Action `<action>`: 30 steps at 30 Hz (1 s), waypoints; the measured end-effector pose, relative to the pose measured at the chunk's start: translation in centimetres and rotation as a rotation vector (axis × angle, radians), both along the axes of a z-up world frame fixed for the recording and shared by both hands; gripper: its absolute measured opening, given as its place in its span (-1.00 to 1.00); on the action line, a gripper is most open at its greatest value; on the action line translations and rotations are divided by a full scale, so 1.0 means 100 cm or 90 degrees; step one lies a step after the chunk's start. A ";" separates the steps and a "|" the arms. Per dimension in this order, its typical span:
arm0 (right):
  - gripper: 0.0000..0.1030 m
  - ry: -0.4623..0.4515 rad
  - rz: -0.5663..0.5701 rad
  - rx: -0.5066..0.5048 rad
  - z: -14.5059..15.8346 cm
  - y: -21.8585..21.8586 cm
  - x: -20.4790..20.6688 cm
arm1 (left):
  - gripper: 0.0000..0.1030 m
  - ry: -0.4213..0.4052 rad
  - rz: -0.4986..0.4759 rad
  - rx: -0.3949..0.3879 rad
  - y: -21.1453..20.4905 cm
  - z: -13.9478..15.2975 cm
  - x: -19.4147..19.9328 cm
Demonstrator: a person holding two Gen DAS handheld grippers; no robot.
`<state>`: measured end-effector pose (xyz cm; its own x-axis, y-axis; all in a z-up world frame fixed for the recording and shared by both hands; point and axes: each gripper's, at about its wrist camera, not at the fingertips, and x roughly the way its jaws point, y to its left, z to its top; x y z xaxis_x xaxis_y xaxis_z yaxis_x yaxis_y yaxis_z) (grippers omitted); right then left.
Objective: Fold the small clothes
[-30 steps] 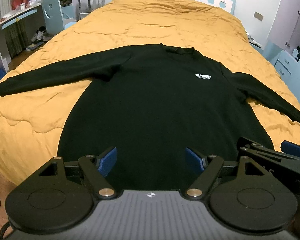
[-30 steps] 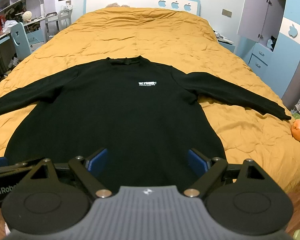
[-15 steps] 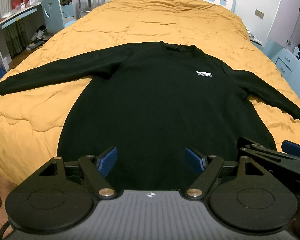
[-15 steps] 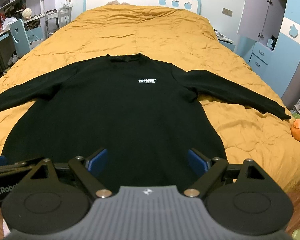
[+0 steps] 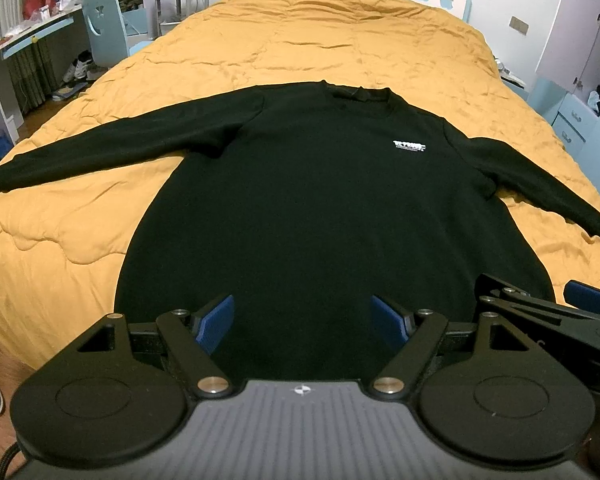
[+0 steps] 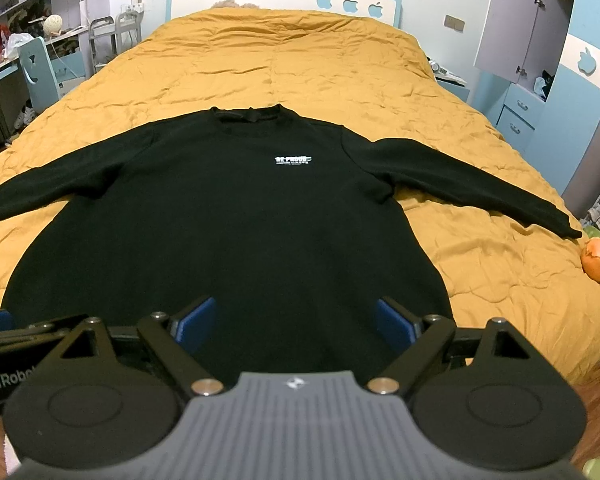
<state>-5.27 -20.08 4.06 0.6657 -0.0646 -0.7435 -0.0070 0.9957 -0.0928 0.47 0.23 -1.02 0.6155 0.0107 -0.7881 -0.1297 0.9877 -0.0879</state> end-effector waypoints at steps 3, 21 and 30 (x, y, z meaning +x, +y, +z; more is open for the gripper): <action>0.61 0.000 0.000 -0.001 0.000 0.000 0.001 | 0.76 0.001 0.000 0.000 0.000 0.000 0.000; 0.61 0.004 0.000 -0.007 -0.004 0.001 0.003 | 0.76 0.007 0.000 0.000 0.001 -0.003 0.003; 0.61 -0.002 0.004 -0.005 -0.005 0.003 0.007 | 0.76 -0.015 -0.015 -0.063 0.018 -0.008 0.006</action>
<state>-4.52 -19.82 3.57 0.6689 -0.0659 -0.7405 -0.0132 0.9948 -0.1005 1.07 2.07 -1.80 0.6330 -0.0810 -0.7699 -0.1032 0.9768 -0.1876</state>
